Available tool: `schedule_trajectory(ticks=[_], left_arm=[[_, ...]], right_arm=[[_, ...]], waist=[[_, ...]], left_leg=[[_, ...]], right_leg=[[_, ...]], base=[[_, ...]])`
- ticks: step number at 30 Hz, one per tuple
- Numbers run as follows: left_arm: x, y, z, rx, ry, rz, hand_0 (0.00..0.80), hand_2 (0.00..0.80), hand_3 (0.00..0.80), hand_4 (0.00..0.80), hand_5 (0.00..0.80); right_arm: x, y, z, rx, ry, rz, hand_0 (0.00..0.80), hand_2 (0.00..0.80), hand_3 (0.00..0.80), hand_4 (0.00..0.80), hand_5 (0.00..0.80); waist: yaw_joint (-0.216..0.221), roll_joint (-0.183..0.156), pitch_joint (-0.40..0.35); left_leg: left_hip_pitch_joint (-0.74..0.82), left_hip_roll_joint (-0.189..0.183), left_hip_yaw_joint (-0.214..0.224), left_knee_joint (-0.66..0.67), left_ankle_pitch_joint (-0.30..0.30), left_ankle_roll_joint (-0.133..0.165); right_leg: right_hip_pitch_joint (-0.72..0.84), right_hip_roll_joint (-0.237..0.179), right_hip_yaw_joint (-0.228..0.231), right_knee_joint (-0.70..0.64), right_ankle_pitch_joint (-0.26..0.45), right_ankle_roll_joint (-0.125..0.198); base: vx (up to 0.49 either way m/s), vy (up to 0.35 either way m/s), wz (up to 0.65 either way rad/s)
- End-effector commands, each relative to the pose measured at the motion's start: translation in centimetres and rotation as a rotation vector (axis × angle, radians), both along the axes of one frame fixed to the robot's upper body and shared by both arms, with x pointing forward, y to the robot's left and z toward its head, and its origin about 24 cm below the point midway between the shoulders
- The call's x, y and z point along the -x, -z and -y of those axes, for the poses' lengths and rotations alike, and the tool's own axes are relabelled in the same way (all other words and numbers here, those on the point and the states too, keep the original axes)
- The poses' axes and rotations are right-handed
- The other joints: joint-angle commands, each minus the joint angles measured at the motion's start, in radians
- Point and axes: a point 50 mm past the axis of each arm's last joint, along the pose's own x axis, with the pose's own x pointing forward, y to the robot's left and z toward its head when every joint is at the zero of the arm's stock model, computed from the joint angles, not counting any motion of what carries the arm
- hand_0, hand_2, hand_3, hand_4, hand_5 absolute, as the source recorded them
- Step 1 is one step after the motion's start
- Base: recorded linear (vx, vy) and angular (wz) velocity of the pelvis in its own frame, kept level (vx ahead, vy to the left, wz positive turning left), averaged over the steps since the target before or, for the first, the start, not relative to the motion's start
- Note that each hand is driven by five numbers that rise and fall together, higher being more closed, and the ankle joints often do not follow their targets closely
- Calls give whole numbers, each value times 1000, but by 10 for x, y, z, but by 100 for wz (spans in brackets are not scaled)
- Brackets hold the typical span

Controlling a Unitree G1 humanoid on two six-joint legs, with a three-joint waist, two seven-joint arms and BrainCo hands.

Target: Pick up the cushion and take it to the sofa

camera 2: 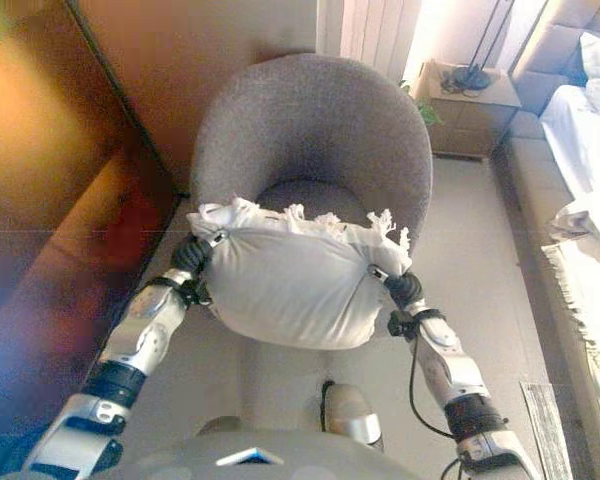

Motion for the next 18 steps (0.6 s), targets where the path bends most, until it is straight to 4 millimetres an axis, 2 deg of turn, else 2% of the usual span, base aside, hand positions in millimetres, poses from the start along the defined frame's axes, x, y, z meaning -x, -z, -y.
schedule_trajectory(ticks=[1,3,7,10,12,15,16,17,18], left_arm=[[-11,-37,7,55,39,194,800,800,800,800,800],[-14,-38,9,59,48,196,800,800,800,800,800],[-19,-41,15,59,47,200,800,800,800,800,800],[-22,-45,16,74,41,216,800,800,800,800,800],[-23,-46,17,85,43,225,800,800,800,800,800],[-23,-46,22,61,82,240,800,800,800,800,800],[-23,-47,23,50,90,242,800,800,800,800,800],[-24,-47,23,31,87,235,800,800,800,800,800],[-24,-46,21,16,87,235,800,800,800,800,800]], right_arm=[[-26,-47,-1,-51,18,248,800,800,800,800,800],[-30,-51,2,-62,35,246,800,800,800,800,800],[-34,-54,-3,-59,7,244,800,800,800,800,800],[-34,-53,-6,-47,-18,239,800,800,800,800,800],[-33,-50,-6,-42,-18,234,800,800,800,800,800],[-30,-49,-5,-40,4,244,800,800,800,800,800],[-31,-49,-5,-46,13,248,800,800,800,800,800],[-33,-48,-7,-80,31,240,800,800,800,800,800],[-35,-49,-11,-105,34,236,800,800,800,800,800]], waist=[[12,-24,-40],[30,-7,-29],[61,16,-25],[70,31,-31],[76,42,-34],[86,49,-33],[89,48,-33],[102,43,-30],[107,36,-28]], left_leg=[[7,30,21,-132,180,12],[-24,22,-15,-256,220,-8],[-51,3,-69,-407,224,-32],[-52,-10,-71,-500,213,-34],[-56,-21,-69,-550,230,-36],[-102,-33,-32,-554,246,-36],[-114,-40,-31,-538,236,-29],[-127,-67,-49,-512,210,-9],[-132,-80,-40,-487,196,1]], right_leg=[[57,-8,-3,-114,74,65],[86,2,-2,-103,35,74],[140,-10,-3,-100,-14,92],[168,-19,2,-102,-36,103],[184,-22,-3,-101,-53,110],[201,-32,-31,-85,-81,117],[198,-38,-38,-76,-88,119],[190,-60,-47,-47,-80,131],[179,-86,-57,-8,-53,149]], base=[[221,129,17],[211,130,25],[239,158,3],[245,199,-34],[257,235,-45],[195,232,-32],[145,229,3],[128,237,-2],[124,259,-11]])
